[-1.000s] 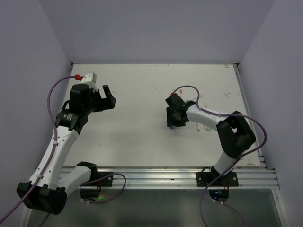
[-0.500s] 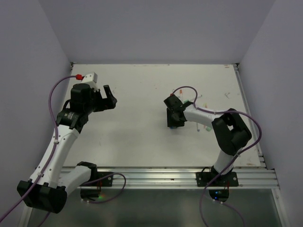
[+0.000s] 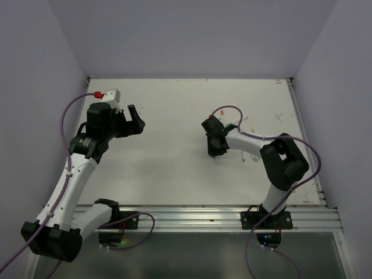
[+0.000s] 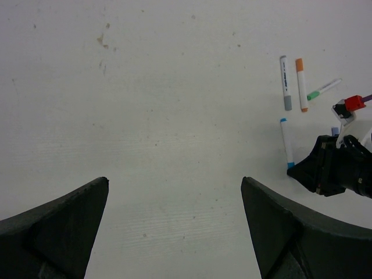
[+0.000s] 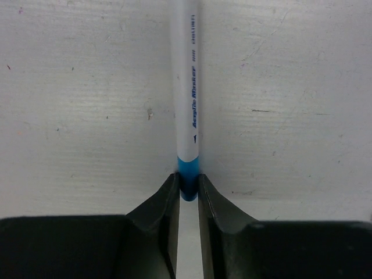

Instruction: Open the pen caps

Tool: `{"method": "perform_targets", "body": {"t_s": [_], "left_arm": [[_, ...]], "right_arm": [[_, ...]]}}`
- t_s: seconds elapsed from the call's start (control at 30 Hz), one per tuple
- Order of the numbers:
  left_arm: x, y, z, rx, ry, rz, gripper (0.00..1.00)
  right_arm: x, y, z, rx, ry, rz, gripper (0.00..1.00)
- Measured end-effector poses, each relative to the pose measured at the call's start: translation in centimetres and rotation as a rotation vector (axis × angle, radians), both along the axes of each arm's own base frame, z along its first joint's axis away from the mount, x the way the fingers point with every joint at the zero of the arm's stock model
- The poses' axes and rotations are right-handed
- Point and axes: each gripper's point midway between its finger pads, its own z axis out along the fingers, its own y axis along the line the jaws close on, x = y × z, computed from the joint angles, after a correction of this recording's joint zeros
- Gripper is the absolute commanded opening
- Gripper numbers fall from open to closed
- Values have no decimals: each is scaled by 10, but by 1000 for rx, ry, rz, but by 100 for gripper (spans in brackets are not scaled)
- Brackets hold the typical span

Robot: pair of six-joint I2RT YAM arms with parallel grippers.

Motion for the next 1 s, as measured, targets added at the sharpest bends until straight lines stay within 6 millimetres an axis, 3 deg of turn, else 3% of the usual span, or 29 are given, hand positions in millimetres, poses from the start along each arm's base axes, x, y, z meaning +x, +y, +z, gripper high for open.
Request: {"method": "perform_targets", "body": {"t_s": [0.13, 0.33, 0.43, 0.73, 1.0], "left_arm": [[0, -8, 2, -45, 3, -18, 100], [4, -29, 0, -163, 23, -57, 100], [8, -39, -5, -212, 47, -65, 100], [10, -87, -17, -306, 114, -92, 92], [12, -121, -31, -313, 160, -65, 83]], "right_arm": [[0, 1, 1, 2, -3, 20, 1], [-9, 12, 10, 28, -17, 83, 0], [-10, 27, 28, 75, -74, 136, 0], [-8, 87, 119, 361, -337, 309, 0], [-24, 128, 142, 473, -410, 435, 0]]}}
